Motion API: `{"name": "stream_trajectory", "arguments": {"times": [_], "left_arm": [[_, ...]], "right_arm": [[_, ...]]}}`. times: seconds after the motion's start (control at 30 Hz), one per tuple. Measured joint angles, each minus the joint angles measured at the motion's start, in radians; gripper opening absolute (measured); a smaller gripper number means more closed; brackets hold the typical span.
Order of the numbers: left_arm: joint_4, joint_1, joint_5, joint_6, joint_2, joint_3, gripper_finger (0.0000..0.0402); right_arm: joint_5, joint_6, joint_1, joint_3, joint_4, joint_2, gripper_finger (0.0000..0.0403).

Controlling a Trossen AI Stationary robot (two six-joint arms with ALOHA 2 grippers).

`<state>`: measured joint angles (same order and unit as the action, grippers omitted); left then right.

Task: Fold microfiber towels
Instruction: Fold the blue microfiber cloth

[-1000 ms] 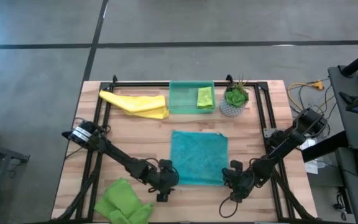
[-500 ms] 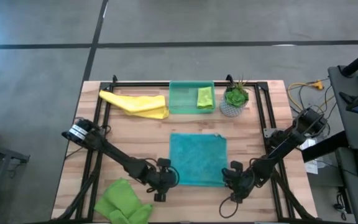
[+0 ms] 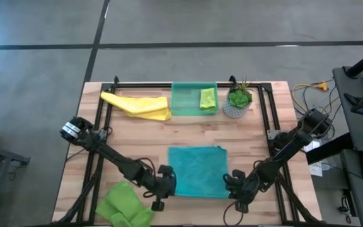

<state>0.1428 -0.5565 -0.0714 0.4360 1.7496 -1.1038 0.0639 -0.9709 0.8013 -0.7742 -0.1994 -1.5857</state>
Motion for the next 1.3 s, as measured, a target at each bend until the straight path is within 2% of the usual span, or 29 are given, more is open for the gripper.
{"name": "stream_trajectory", "arguments": {"times": [0.23,0.4,0.53,0.77,0.93,1.13,1.3], "left_arm": [[0.000,-0.007,-0.026,0.010,0.000,0.003,0.0001],[0.094,-0.008,-0.155,0.112,-0.011,0.005,0.0000],[0.098,-0.001,-0.173,0.106,-0.023,0.009,0.0000],[0.105,0.011,-0.222,0.099,-0.024,0.013,0.0000],[0.127,0.026,-0.281,0.082,-0.033,0.019,0.0000],[0.195,0.049,-0.392,0.074,-0.057,0.022,0.0000],[0.219,0.099,-0.406,0.072,-0.065,0.033,0.0000]], "right_arm": [[-0.014,-0.022,-0.001,-0.041,-0.087,0.007,0.0009],[-0.008,-0.008,-0.019,-0.049,-0.139,0.043,0.0009],[0.040,0.011,-0.052,-0.048,-0.185,0.094,0.0009],[0.076,0.112,-0.180,-0.040,-0.310,0.195,0.0009],[0.065,0.212,-0.287,-0.018,-0.329,0.238,0.0009],[0.033,0.287,-0.380,-0.003,-0.373,0.249,0.0009],[0.034,0.336,-0.431,0.002,-0.401,0.245,0.0009]]}}
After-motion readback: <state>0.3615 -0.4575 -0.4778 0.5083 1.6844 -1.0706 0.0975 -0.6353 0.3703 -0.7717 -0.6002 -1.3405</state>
